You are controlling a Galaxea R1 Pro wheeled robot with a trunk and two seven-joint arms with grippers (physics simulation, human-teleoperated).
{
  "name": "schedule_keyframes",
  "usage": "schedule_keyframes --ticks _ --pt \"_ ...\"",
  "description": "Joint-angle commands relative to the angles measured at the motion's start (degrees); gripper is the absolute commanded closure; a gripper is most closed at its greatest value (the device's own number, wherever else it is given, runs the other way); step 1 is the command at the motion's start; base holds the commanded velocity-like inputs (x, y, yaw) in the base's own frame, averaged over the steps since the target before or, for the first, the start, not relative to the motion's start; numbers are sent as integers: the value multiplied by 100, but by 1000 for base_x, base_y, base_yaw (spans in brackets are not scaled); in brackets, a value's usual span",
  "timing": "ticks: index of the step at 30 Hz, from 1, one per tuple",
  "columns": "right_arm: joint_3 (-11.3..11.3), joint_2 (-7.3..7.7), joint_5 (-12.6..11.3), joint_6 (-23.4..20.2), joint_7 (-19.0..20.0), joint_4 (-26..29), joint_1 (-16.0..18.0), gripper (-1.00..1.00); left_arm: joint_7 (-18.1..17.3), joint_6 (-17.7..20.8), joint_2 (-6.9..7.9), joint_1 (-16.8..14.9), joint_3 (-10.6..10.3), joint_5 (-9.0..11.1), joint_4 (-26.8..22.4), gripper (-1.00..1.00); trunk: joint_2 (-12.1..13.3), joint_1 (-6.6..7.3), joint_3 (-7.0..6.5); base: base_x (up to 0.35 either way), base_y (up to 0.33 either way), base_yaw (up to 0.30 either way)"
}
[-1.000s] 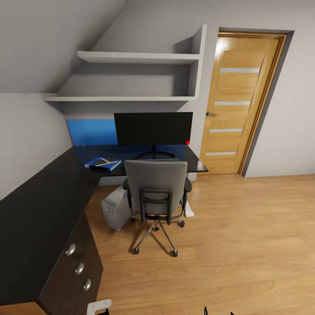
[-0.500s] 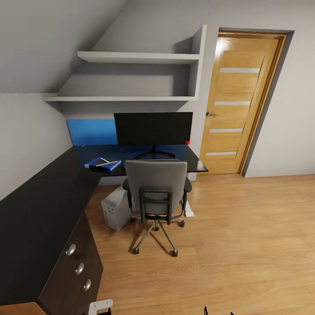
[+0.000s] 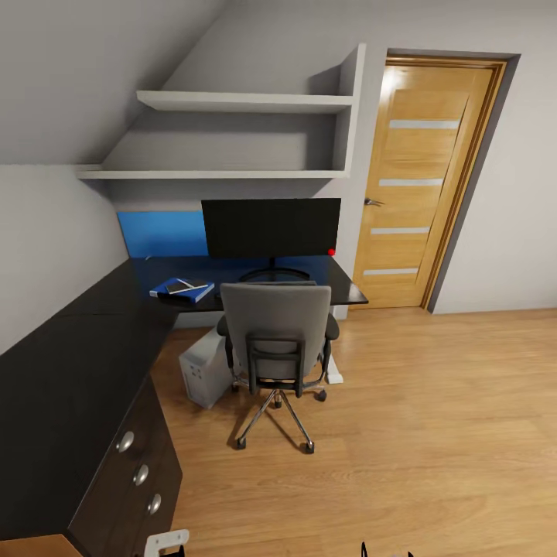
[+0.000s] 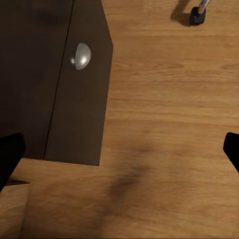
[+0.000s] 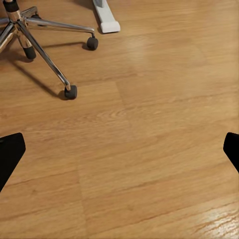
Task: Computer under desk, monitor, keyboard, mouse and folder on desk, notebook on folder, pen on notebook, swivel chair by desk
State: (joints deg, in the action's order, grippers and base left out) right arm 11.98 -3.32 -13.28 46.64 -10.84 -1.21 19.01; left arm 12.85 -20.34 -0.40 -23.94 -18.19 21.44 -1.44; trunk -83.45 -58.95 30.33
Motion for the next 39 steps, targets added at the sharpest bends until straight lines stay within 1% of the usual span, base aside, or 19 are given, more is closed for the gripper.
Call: schedule_keyframes --ticks 1,12,39 --pt "50 -2 -35 20 -20 -13 7 -100 25 -14 -6 -4 -51 30 4 -100 -3 0 6 0 0 0" --pt "50 -2 -35 20 -20 -14 7 -100 25 -14 -27 -5 -55 35 4 -100 -3 0 6 0 0 0" --pt "50 -2 -35 20 -19 -16 7 -100 25 -14 -21 -3 -53 29 4 -100 -3 0 6 0 0 0"
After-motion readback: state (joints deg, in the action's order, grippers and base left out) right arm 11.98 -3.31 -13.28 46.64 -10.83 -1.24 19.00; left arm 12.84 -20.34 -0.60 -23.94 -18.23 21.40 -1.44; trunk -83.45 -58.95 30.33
